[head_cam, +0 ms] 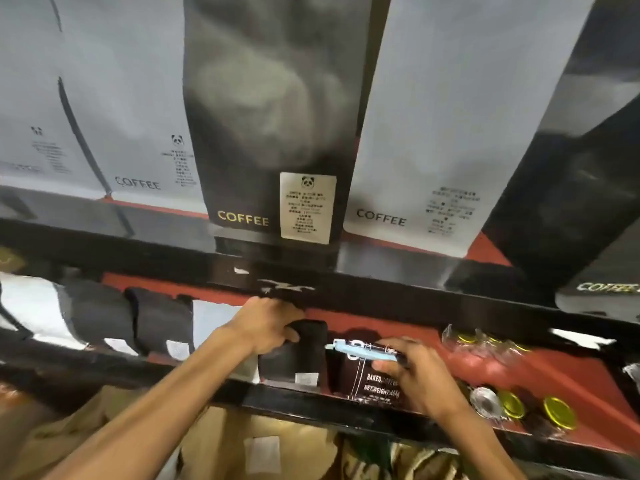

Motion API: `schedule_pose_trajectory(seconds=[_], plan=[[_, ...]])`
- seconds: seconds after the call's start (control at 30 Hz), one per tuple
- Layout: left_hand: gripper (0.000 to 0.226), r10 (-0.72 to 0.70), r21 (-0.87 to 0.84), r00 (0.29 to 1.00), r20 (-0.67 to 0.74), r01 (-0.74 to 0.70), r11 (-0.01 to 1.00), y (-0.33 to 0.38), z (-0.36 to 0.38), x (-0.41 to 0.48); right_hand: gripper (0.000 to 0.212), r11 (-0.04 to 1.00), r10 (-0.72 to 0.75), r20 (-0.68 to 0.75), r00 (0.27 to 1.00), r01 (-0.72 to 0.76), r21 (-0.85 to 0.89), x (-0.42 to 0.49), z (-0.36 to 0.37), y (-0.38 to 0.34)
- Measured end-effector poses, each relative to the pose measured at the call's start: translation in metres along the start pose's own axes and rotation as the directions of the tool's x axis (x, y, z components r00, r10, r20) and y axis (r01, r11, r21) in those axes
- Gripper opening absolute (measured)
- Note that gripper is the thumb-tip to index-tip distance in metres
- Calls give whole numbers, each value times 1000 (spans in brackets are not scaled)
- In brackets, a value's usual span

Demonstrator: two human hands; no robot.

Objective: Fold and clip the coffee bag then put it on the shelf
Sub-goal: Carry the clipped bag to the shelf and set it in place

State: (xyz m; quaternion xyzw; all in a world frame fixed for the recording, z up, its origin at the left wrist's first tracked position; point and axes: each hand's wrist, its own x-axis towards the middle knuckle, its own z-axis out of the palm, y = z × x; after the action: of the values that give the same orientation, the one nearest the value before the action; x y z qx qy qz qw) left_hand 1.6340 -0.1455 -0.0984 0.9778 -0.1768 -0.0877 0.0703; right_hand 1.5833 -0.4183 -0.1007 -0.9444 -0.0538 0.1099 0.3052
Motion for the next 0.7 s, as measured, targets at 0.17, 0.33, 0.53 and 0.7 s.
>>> schedule_pose_trajectory(seconds=[0.17, 0.33, 0.53, 0.7], plan=[[33, 41, -7, 999, -18, -41, 999, 0, -3, 2, 42, 1000, -19, -13, 1000, 19, -8, 4, 23, 9], [25, 25, 13, 1000, 15, -25, 1000, 5, -5, -4, 40, 999, -48, -69, 996, 50, 18, 9, 29, 12], [28, 16, 15, 999, 46, -17, 1000, 6, -8, -3, 35, 996, -77, -107, 991, 82, 46, 8, 39, 14], [29, 8, 2, 996, 85, -9, 1000, 4, -7, -1, 39, 995, -64, -88, 994, 70, 66, 16, 37, 15]])
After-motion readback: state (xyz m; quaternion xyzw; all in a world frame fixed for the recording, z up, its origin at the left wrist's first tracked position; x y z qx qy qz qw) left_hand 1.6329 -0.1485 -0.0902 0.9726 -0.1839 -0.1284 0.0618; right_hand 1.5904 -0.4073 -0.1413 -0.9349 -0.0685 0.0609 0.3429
